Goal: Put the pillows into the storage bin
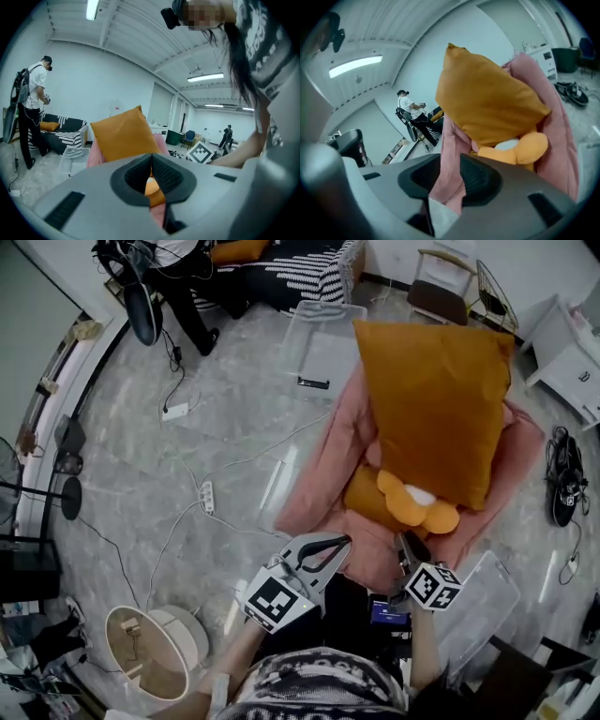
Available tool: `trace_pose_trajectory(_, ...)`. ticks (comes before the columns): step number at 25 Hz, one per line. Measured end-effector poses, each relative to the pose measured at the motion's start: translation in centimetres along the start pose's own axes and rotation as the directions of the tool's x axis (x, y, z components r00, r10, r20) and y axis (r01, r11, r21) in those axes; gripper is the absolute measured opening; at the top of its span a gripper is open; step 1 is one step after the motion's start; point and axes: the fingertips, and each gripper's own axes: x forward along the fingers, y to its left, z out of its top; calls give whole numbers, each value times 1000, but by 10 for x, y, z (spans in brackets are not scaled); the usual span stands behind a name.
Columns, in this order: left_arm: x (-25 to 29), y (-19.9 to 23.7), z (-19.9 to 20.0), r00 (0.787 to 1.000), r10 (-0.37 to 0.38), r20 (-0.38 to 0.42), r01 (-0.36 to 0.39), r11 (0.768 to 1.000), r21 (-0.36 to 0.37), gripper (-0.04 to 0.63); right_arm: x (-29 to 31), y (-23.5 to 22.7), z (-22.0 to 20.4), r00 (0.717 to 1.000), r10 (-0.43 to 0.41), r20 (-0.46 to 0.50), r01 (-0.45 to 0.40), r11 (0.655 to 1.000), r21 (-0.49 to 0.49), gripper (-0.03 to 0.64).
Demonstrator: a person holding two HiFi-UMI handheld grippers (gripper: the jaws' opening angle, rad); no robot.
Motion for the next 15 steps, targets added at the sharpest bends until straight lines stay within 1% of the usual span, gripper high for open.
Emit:
trace_pose_trajectory(2,21,-1,0,999,-25,-24,26,1000,15,12,15,-30,-6,999,-24,-29,27,995,99,146)
trace_pose_trajectory(3,31,-1,0,999,-36,-39,37,999,19,12,23,-43,-10,998,-36,-44,43,987,156,161)
trace_pose_trajectory(5,47,-1,-2,996,-57,-70,59,998,25,12,38,-65,-18,996,-57,-69,74,956,284,203)
trace_pose_trajectory(6,54,-1,-3,994,-67,-85,70,997,28,12,45,-75,-23,995,-63,-78,86,931,355,230)
trace_pose_trajectory(7,61,-2,-5,992,-77,-98,81,996,30,12,53,-84,-29,994,-67,-83,97,899,427,252)
trace_pose_trajectory(10,79,-4,-10,987,-97,-129,100,995,22,12,71,-110,-42,992,-89,-87,124,776,618,296)
trace_pose_trajectory(12,89,-4,-13,984,-101,-144,103,995,6,12,80,-127,-47,989,-121,-87,147,704,695,329)
trace_pose_trajectory(13,93,-3,-14,983,-101,-151,102,995,-2,12,85,-134,-50,986,-140,-86,159,678,717,379)
trace_pose_trajectory(14,96,-2,-16,982,-101,-158,101,995,-9,12,89,-141,-52,984,-157,-86,169,658,734,410)
trace_pose_trajectory(15,99,-1,-17,981,-100,-165,99,995,-14,12,93,-146,-53,982,-168,-89,177,640,748,410)
